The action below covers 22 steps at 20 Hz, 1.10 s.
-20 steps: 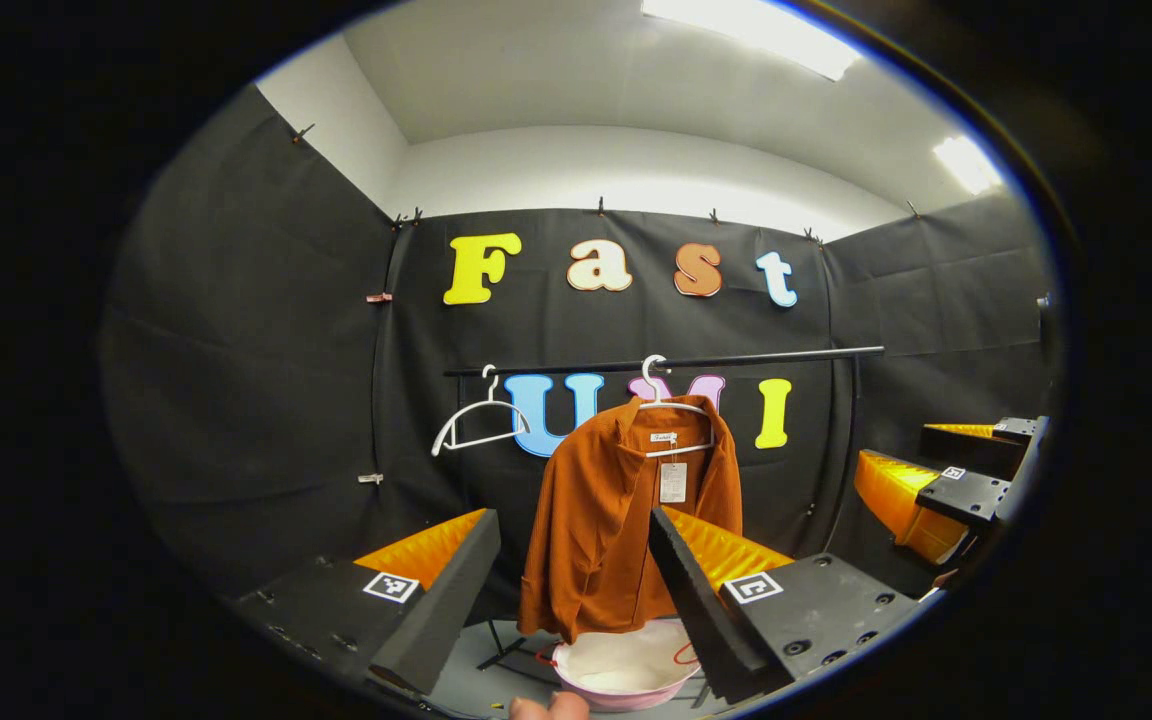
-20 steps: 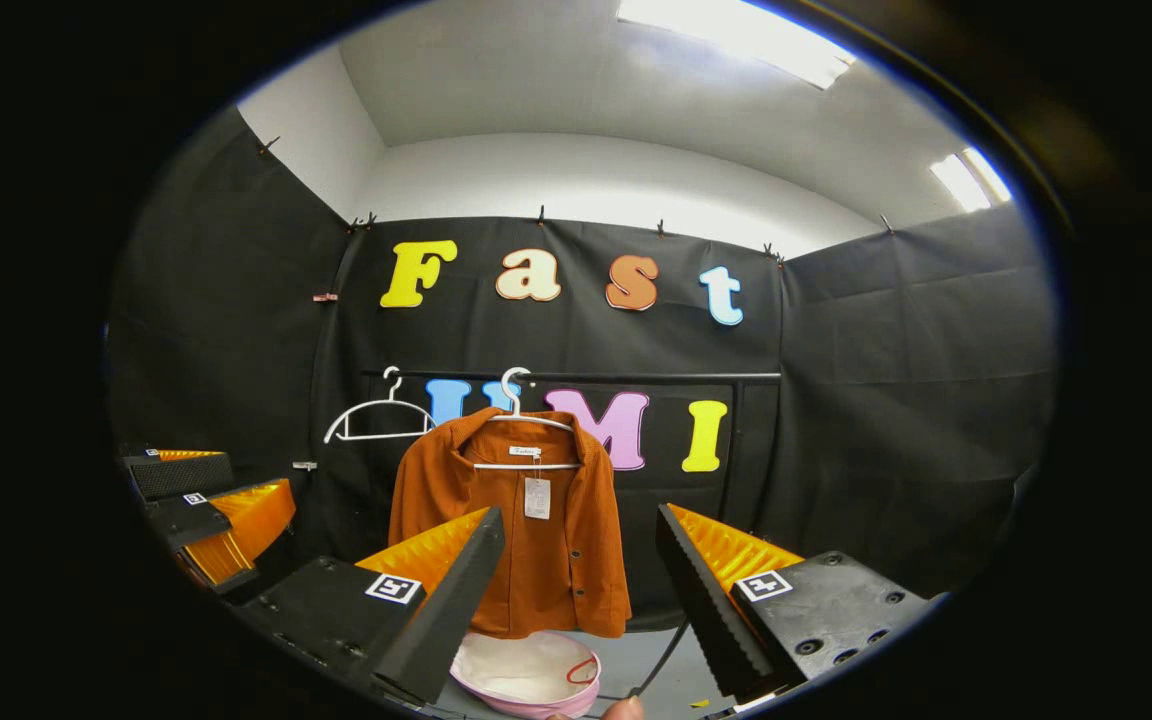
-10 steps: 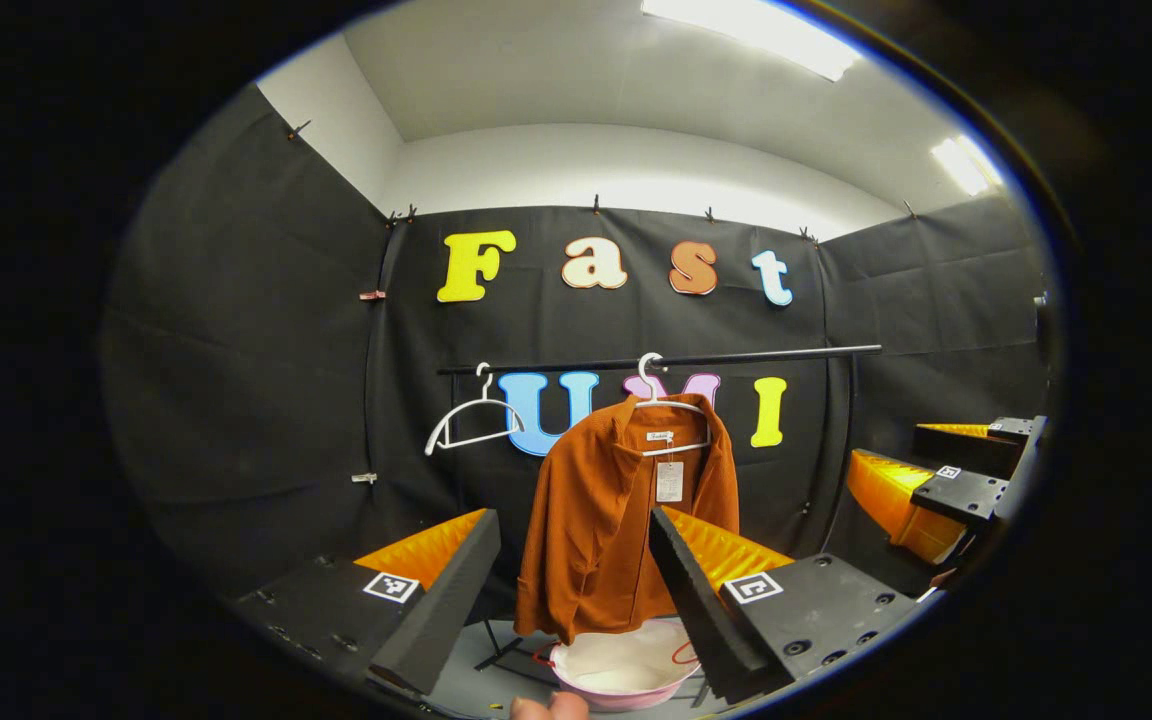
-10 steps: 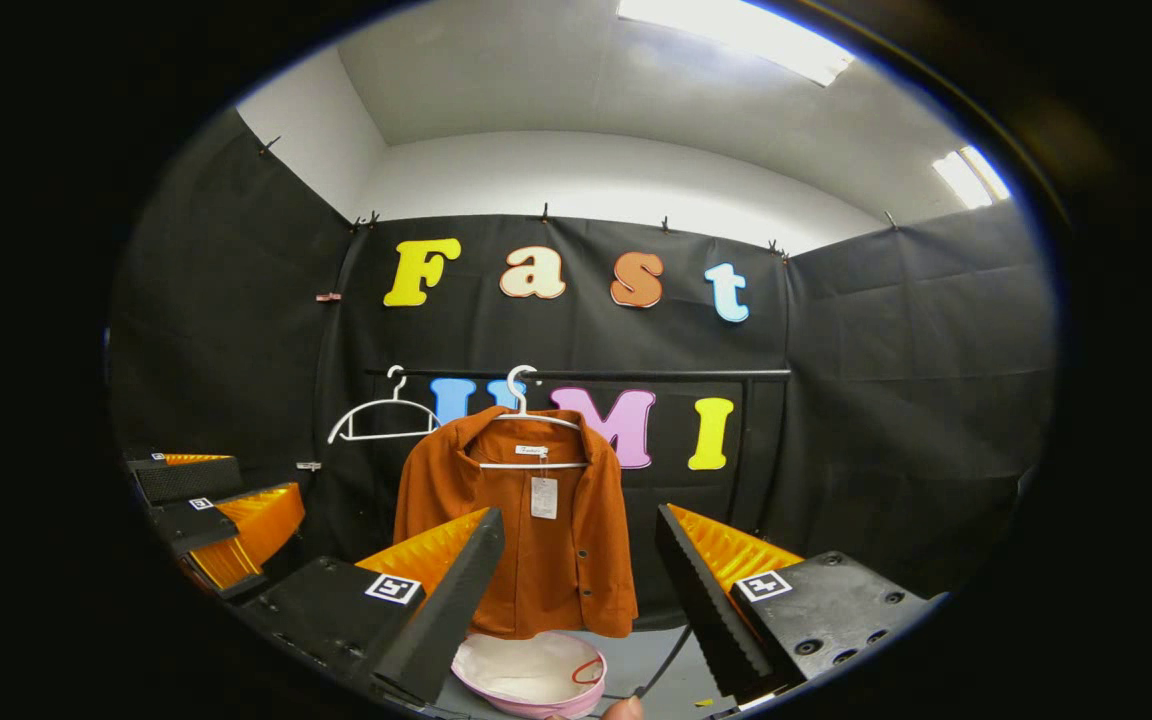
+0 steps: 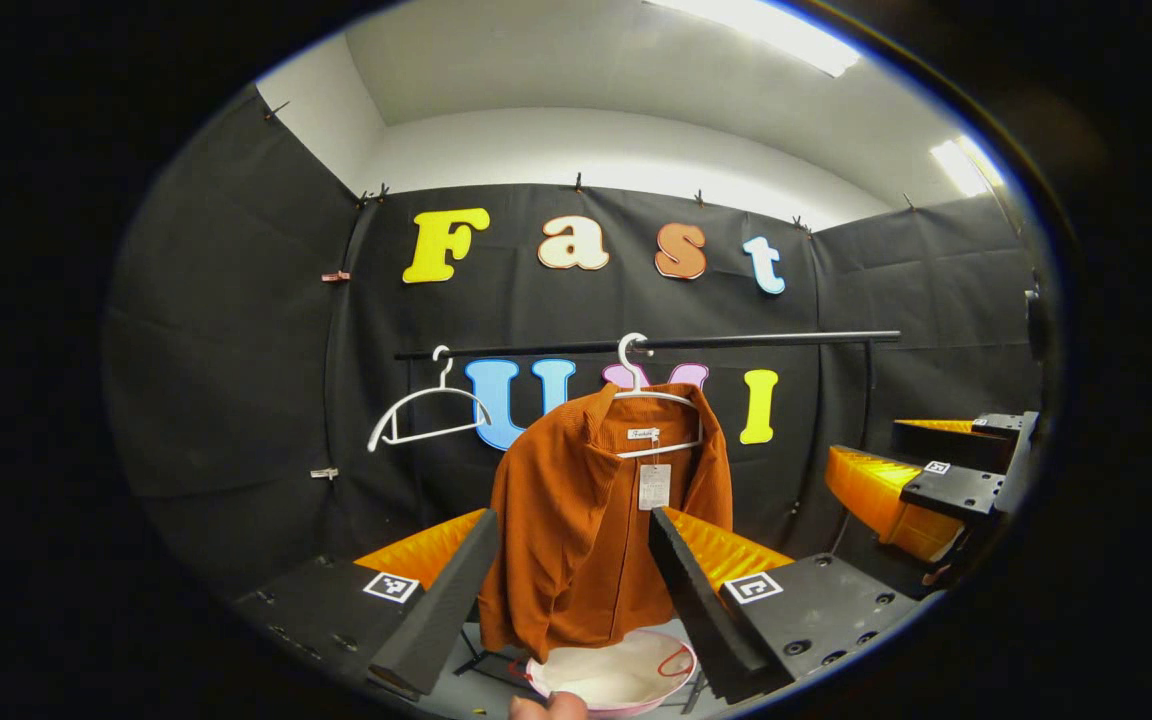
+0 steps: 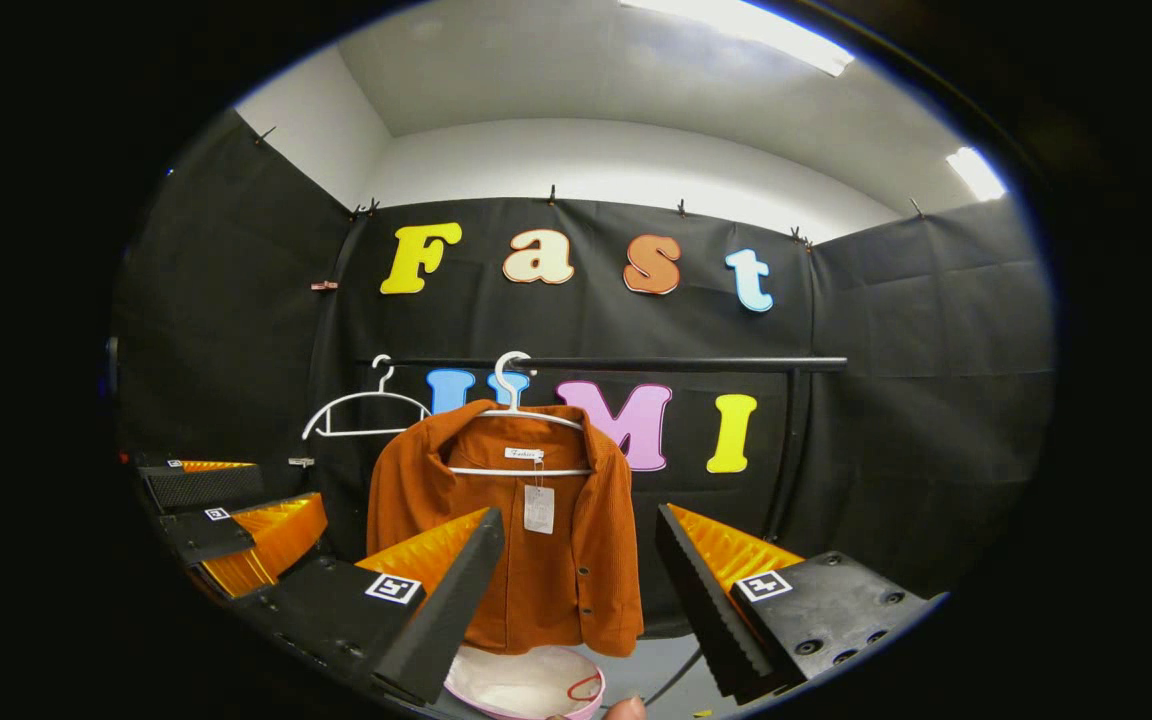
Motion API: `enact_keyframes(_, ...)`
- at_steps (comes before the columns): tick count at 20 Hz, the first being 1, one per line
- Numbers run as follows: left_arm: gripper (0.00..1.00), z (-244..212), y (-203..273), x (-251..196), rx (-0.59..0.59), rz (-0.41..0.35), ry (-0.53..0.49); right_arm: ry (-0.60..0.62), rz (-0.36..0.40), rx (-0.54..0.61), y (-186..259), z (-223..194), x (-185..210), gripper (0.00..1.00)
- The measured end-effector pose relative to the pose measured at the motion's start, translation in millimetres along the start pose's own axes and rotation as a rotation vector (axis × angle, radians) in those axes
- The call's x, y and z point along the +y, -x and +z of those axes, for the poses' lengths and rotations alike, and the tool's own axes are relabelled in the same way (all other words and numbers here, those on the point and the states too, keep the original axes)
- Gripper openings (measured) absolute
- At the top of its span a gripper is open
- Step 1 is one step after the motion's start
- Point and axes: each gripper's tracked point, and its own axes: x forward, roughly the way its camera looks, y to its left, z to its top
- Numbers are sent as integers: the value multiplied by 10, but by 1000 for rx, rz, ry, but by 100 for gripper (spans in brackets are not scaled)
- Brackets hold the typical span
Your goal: Grasp the clothes on the hanger with both hands and then place them into the laundry hamper below.
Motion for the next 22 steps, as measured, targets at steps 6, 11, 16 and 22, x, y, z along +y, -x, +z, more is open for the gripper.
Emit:
enact_keyframes(6, 95, -215, -932, -196, 28, 41, 0, -4, 30, 12, -958, -348, -222, 98)
enact_keyframes(11, 95, -427, -1620, -182, 44, 118, -1, -25, 61, 63, -1560, -708, -311, 98)
enact_keyframes(16, 95, -547, -2048, -69, 46, 207, 13, -43, 93, 76, -2042, -921, -307, 99)
enact_keyframes(22, 95, -580, -2213, 72, 38, 258, -22, -109, 96, 70, -2571, -1138, -302, 98)
